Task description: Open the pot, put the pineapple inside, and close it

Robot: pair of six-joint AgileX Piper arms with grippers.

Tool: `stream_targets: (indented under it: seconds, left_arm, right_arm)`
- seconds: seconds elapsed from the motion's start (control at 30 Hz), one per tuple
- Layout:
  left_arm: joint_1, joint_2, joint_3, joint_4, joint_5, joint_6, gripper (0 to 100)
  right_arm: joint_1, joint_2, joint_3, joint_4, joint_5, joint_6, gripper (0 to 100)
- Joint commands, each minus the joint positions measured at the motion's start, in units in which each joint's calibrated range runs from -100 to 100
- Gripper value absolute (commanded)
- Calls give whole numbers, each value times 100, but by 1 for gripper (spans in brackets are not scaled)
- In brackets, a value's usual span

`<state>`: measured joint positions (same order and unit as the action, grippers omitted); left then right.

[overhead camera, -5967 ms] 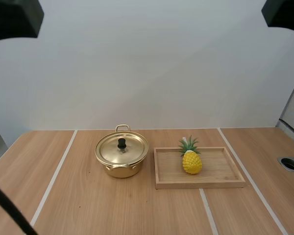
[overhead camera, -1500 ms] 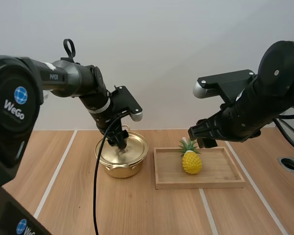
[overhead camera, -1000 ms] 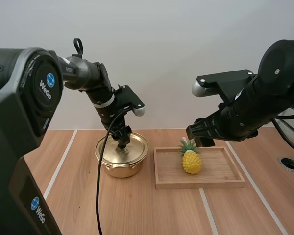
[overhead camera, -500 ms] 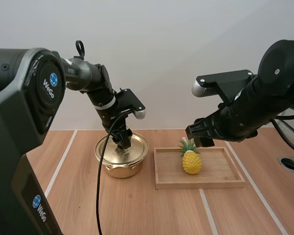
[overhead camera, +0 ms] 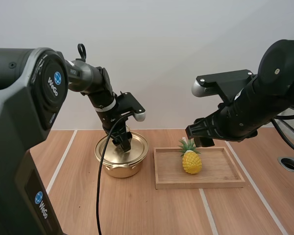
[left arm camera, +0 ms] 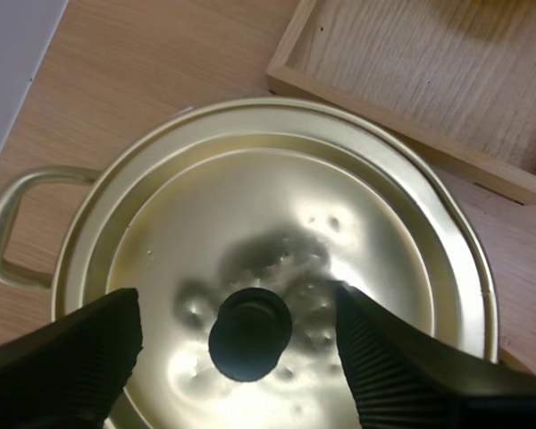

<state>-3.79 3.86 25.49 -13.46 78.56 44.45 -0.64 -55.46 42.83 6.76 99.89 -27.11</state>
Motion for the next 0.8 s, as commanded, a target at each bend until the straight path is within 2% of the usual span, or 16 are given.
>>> stream_targets:
  seconds: [0.0, 0.1, 0.2, 0.23, 0.5, 0.77]
  left_arm:
    - [-23, 10, -51, -38, 35, 8, 95]
    - [-23, 10, -51, -38, 15, 8, 55]
    - [-23, 10, -51, -38, -3, 8, 8]
    - [-23, 10, -51, -38, -40, 8, 0]
    - [-23, -119, -118, 277, -94, -2, 0]
    - [-23, -1279, -862, 299, 447, -246, 0]
  right_arm:
    - [-24, -17, -22, 13, 11, -52, 100]
    - [-24, -17, -22, 13, 11, -52, 100]
    - [-24, -17, -22, 13, 11, -52, 100]
    - [-24, -17, -22, 13, 11, -52, 100]
    - [-24, -17, -22, 13, 11, -52, 100]
    - [-24, -17, -22, 16, 11, -52, 100]
